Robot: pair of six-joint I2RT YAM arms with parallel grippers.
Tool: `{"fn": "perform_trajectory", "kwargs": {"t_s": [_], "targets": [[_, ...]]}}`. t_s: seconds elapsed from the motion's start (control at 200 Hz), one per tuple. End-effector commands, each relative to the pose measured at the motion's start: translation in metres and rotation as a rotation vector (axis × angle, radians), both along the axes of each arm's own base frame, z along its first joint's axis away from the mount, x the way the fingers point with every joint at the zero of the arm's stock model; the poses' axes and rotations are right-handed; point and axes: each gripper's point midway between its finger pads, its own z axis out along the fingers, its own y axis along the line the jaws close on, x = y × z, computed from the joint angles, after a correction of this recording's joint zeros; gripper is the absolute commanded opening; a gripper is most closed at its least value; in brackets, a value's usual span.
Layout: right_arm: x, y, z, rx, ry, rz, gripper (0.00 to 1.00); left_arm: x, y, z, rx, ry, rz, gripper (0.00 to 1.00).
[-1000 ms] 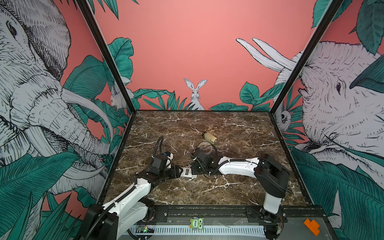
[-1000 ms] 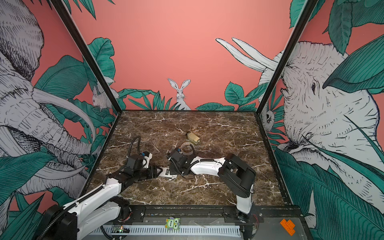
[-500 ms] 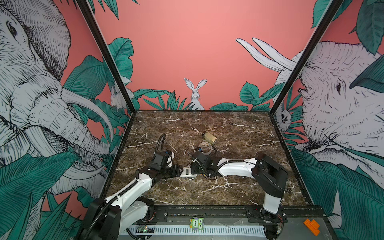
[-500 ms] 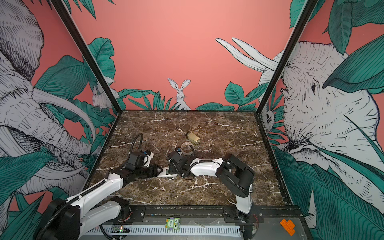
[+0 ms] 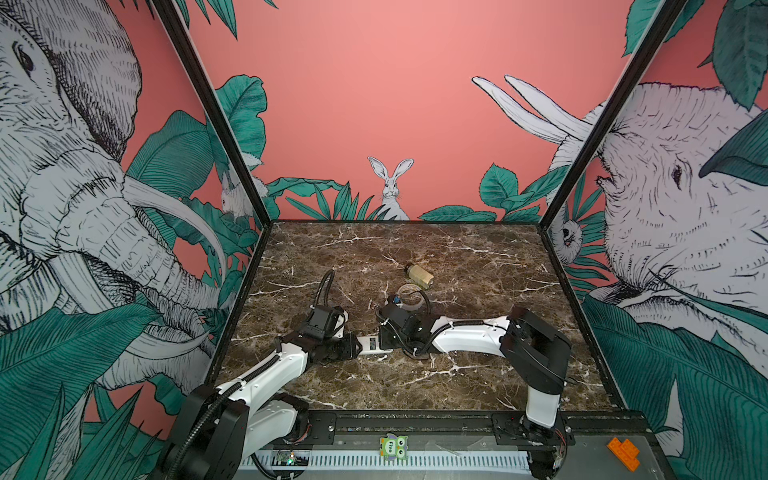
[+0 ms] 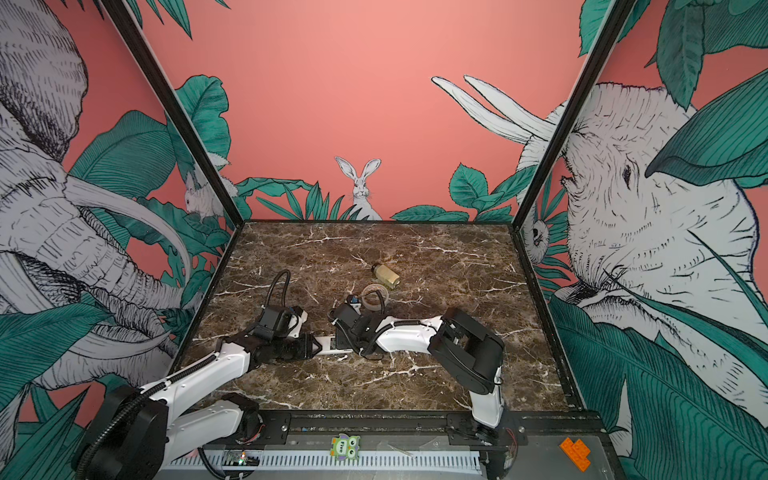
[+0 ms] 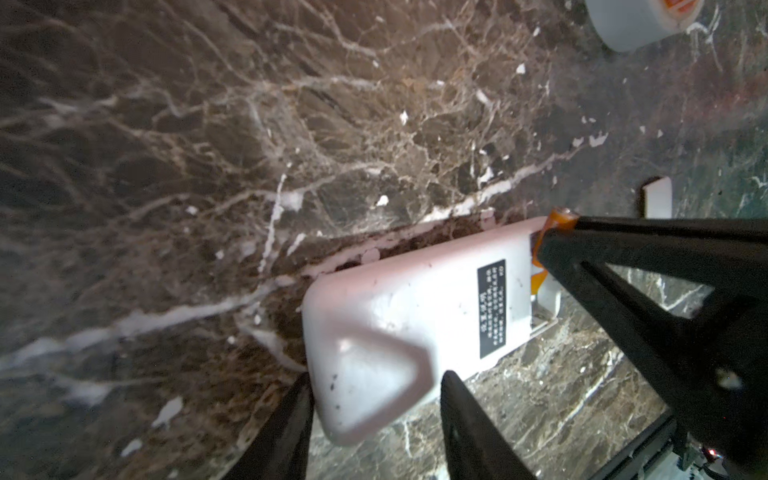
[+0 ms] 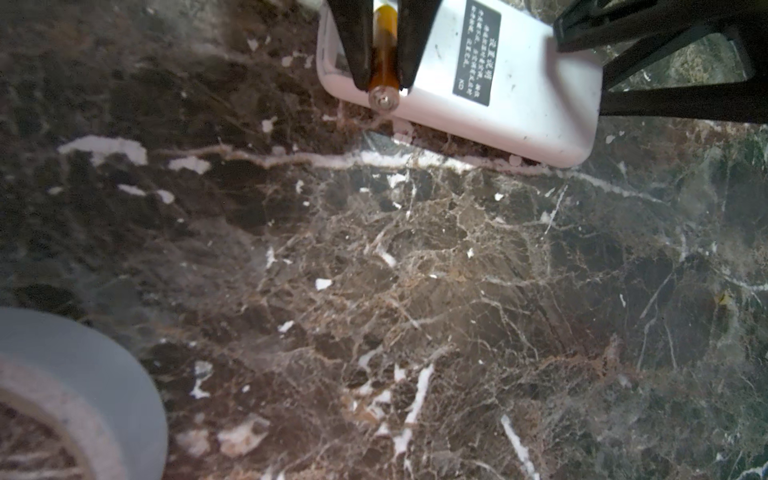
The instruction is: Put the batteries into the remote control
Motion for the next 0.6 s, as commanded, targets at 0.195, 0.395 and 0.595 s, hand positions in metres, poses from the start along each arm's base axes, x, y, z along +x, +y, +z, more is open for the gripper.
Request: {"fn": "perform_trajectory", "kwargs": {"t_s": [0.195, 0.395, 0.595], "targets": [[-0.002, 0.007, 0.002, -0.009, 0.004, -0.050, 0.07, -0.015, 0.002, -0.015, -0.016, 0.037, -0.002, 0.46], [-0.005, 0.004, 0.001, -0.008, 0.017, -0.061, 0.09, -0.016, 0.003, -0.015, -0.020, 0.034, 0.007, 0.32], [-0.008, 0.002, 0.000, 0.005, 0.027, -0.068, 0.10, -0.018, 0.004, -0.018, -0.019, 0.040, 0.011, 0.27]]}}
